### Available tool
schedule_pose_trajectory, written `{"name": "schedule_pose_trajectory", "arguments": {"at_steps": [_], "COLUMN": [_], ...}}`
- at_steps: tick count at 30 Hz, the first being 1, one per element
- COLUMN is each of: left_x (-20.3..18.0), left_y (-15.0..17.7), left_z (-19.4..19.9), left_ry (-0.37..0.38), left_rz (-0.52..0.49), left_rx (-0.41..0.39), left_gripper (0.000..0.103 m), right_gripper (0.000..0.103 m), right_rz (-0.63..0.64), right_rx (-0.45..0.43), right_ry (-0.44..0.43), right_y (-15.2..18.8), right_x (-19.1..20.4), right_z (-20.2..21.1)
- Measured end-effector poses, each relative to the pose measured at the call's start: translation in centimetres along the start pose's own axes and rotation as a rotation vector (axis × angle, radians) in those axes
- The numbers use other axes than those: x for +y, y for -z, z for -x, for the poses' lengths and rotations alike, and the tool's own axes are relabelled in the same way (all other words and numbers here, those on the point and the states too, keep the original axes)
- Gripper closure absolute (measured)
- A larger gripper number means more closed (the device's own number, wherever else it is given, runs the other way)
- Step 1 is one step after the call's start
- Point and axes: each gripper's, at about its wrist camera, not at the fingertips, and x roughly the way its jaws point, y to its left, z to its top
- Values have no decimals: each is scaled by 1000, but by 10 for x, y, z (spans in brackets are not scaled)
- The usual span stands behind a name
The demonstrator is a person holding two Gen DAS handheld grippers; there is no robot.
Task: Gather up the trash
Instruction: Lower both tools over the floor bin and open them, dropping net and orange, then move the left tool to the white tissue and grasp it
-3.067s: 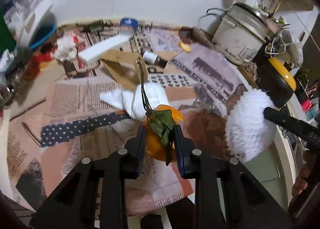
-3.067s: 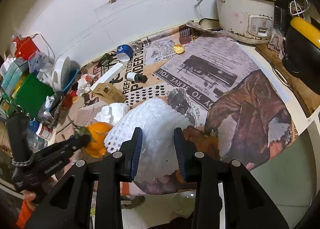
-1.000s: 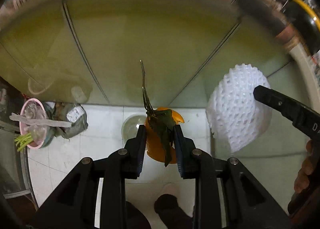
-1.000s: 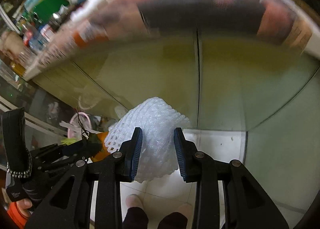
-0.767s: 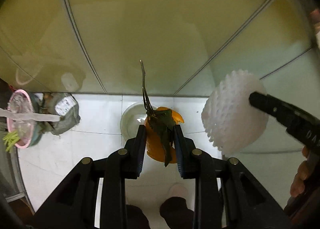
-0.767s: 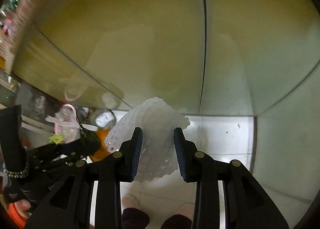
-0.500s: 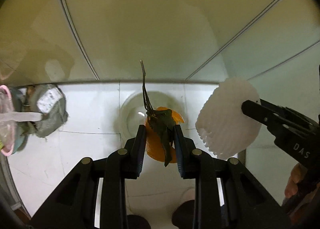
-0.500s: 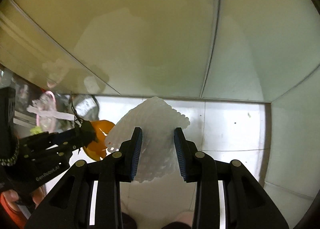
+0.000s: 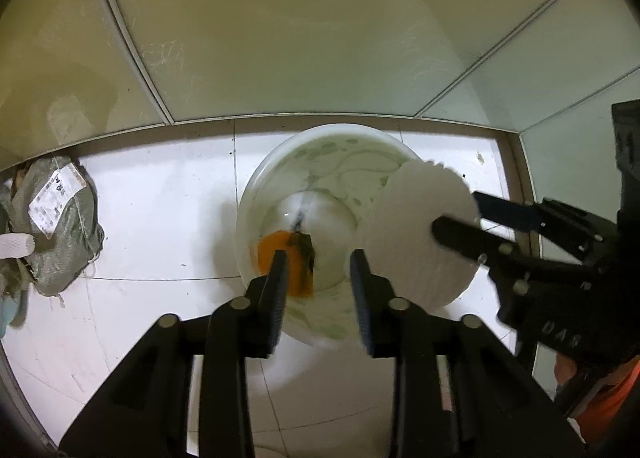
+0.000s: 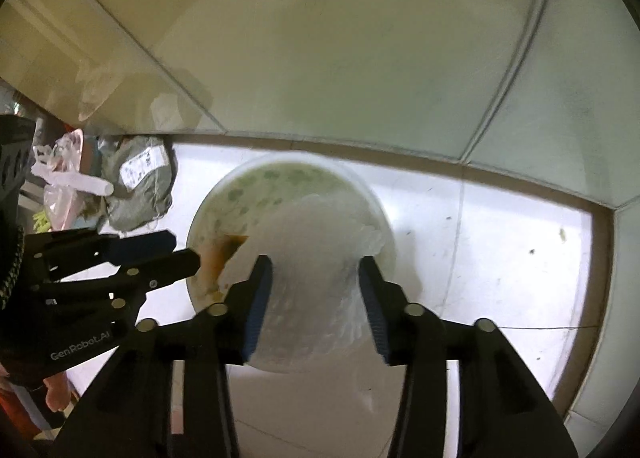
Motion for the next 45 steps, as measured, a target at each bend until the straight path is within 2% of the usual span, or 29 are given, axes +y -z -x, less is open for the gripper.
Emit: {"name": "schedule_pose_trajectory", "arguments": {"at_steps": [2,7,10,14,19,22,24,30,35,38,40,45], "left_x": [5,10,2,-13,-49,-71,-86,-135,-172,-189,-196,-202], "left_y": [0,-2,-3,-5,-14,-22,-27,-43,-52,-51,-52,-59], "left_z": [-4,13,50,114,215,291,333,477,588,641,667,721], "left_ry": [-1,-23,-50,-58,-66,6,28,-7,-45,-66,-83,-130], "left_rz": [6,37,33,24,-4,28,39,40,50,59,65,68], "left_rx": [-4,-12,-31,-44,-80,-107,-131,-266,-414,-512,-571,-677], "left_gripper": [62,62,62,62,62,62,62,62,62,58,55,46], "right_gripper": [59,59,59,59,59,59,59,59,59,59,55,45], "right_rz": [3,0,-28,-65,-79,-71,-60,-35,3,34,66,128], "right_rx": [6,25,49,38,-4,-41,-71,-205,-341,-410,-462,-574], "right_ry": [7,32,14,11,22,27,28,38,46,45,48,76], "right_y": [1,7,4,-4,-21,-33,-43,-72,-83,-86,-90,-96], "right_x": [-1,-5,-6,6,29,43,54,72,83,88,95,117], "right_z": [-4,2,24,81,191,263,309,457,569,616,645,680]}}
